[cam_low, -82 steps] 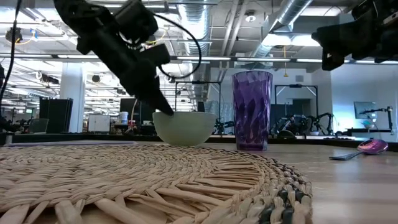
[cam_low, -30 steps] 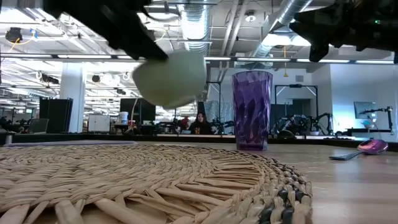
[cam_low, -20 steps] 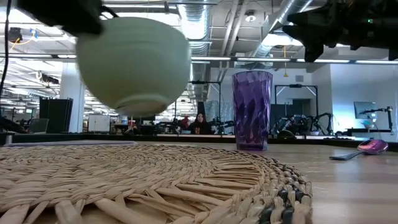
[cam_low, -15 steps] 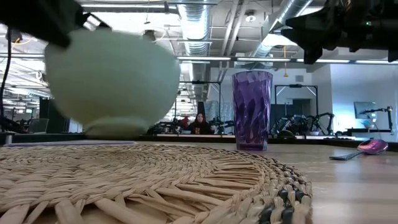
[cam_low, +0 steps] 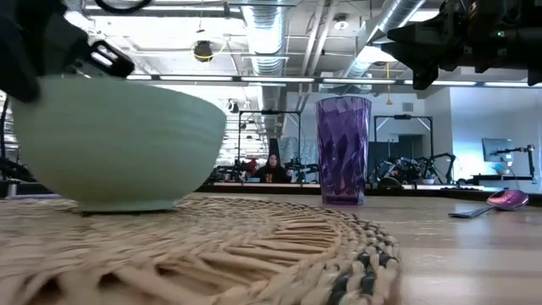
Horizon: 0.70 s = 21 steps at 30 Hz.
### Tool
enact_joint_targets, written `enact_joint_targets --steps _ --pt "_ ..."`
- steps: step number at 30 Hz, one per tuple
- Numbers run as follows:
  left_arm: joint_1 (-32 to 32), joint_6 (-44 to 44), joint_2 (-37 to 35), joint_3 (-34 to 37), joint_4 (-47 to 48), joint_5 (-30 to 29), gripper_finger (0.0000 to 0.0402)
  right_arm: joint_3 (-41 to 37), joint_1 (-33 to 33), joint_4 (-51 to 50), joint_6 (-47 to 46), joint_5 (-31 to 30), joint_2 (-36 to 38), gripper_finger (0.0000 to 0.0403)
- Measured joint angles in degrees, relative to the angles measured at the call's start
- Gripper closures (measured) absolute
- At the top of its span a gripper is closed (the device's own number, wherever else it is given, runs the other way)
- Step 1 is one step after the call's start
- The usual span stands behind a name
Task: Pick & Place Utensil
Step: Put the green bowl on the brown mat
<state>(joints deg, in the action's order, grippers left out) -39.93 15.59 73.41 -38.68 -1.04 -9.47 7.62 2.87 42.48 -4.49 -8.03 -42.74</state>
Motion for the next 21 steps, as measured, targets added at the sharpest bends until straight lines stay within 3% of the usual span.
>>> enact_joint_targets --steps 9,21 --pt "-2.52 -1.1 -4.42 0.02 -0.31 -1.26 0.0389 0.02 0.0 0.0 -0.02 0.02 0.0 0.027" --pt "-6.29 4.06 0.26 -0.02 -0.82 -2.52 0.0376 0.04 0.0 -0.02 -0.07 0.02 0.0 0.0271"
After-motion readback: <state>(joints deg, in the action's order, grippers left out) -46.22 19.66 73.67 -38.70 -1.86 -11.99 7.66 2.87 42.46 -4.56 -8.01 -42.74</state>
